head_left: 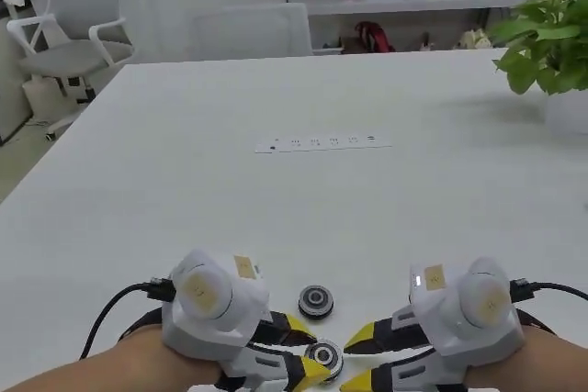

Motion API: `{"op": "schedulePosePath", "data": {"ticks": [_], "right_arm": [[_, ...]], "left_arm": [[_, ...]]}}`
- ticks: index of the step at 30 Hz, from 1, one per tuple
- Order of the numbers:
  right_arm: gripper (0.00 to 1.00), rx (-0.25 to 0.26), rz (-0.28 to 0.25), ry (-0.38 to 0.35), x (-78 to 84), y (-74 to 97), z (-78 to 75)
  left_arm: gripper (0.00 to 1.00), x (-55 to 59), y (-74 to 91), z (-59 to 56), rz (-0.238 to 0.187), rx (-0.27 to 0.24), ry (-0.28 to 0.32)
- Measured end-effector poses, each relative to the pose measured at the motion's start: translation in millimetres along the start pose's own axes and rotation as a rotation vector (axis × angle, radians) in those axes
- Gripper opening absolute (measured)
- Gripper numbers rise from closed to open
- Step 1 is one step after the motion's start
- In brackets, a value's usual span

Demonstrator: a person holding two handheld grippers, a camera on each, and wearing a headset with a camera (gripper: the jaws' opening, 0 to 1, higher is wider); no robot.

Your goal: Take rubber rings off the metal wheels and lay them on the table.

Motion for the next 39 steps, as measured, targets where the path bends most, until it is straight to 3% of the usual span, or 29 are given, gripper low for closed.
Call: {"op": "schedulePosePath", "data": {"ticks": [10, 19, 29, 34, 39], "right_arm": [[0.22, 0.001, -0.004, -0.004, 0.6, -0.4, -0.2], [0.23, 0.012, -0.005, -0.008, 2.2, -3.3, -3.7], [0.26, 0.013, -0.076, -0.084, -4.5, -7.6, -5.7], [0.27, 0.009, -0.062, -0.09, -1.3, -12.0, -3.3], [0.27, 0.017, -0.096, -0.152, -3.9, -13.9, -5.3]], "left_arm": [[0.18, 1.9, -4.1, -0.3, 0.014, -0.01, -0.018], [0.14, 1.8, -6.1, 1.0, 0.028, -0.034, -0.078], [0.14, 3.4, -5.7, -0.4, 0.007, -0.063, -0.042], [0.14, 3.3, -6.0, -0.7, 0.007, -0.069, -0.04], [0.14, 3.5, -6.0, -0.6, 0.005, -0.073, -0.037]]}}
Point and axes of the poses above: the centre of the closed fingertips' face, and the gripper's own axes: y roughly backward along the fingers, z roughly to its left, x roughly out of its underside, the point moved 7 cm from there along y, roughly backward along the fingers, and after that the axes turned 15 degrees about -y, right-handed, at the moved point
